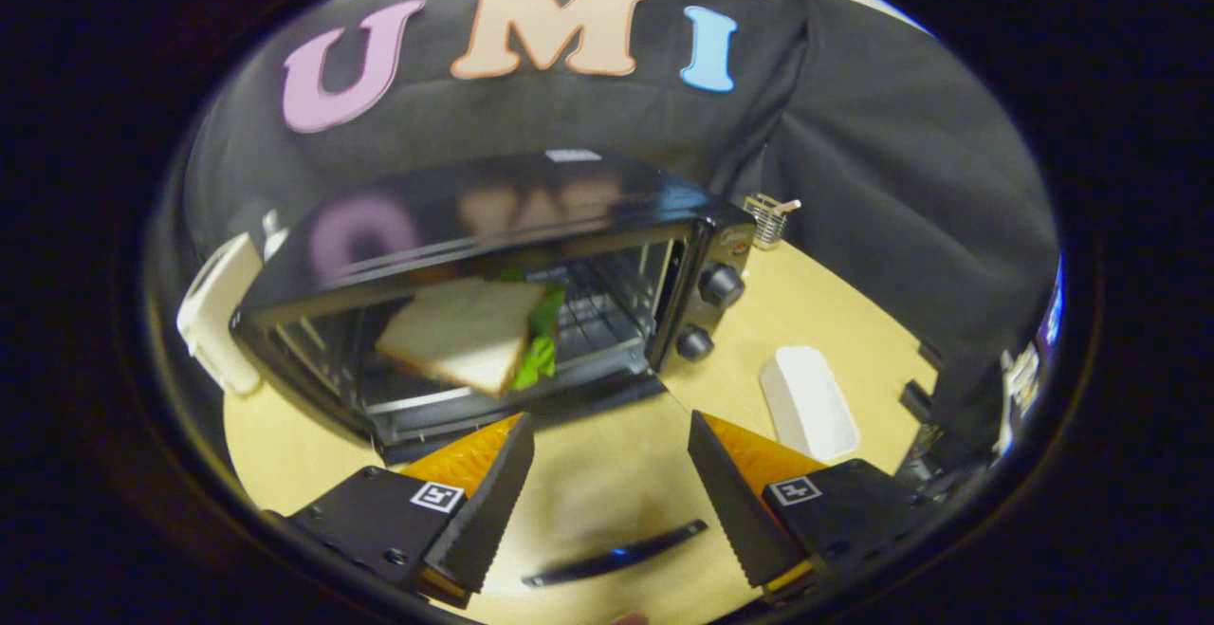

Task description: Open the toaster oven, put the food inside, and close the toaster oven door.

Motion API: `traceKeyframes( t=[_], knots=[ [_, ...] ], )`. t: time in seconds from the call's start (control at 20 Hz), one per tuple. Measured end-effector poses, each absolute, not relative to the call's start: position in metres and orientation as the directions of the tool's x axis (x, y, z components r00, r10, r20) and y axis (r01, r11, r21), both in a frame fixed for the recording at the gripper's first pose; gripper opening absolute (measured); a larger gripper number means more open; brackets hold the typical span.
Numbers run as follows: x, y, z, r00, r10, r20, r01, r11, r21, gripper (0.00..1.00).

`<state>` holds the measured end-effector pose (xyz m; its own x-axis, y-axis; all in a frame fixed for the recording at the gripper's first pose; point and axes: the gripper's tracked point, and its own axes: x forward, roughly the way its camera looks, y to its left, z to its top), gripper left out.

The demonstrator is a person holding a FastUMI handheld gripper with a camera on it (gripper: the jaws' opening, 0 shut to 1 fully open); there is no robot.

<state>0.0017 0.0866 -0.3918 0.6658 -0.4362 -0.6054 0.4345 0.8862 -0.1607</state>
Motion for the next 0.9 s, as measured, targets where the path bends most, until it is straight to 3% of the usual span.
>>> traceKeyframes(
  t=[0.35,0.7,0.75,0.9],
  knots=[
    [-0.086,0.116,-0.439,0.444,-0.372,-0.815,0.327,0.914,-0.239,1.00],
    [-0.089,0.143,-0.469,0.436,-0.255,-0.863,0.194,0.963,-0.186,0.94],
    [-0.088,0.143,-0.468,0.443,-0.244,-0.863,0.188,0.966,-0.176,0.89],
    [-0.092,0.138,-0.471,0.427,-0.236,-0.873,0.180,0.968,-0.174,0.91]
  ],
)
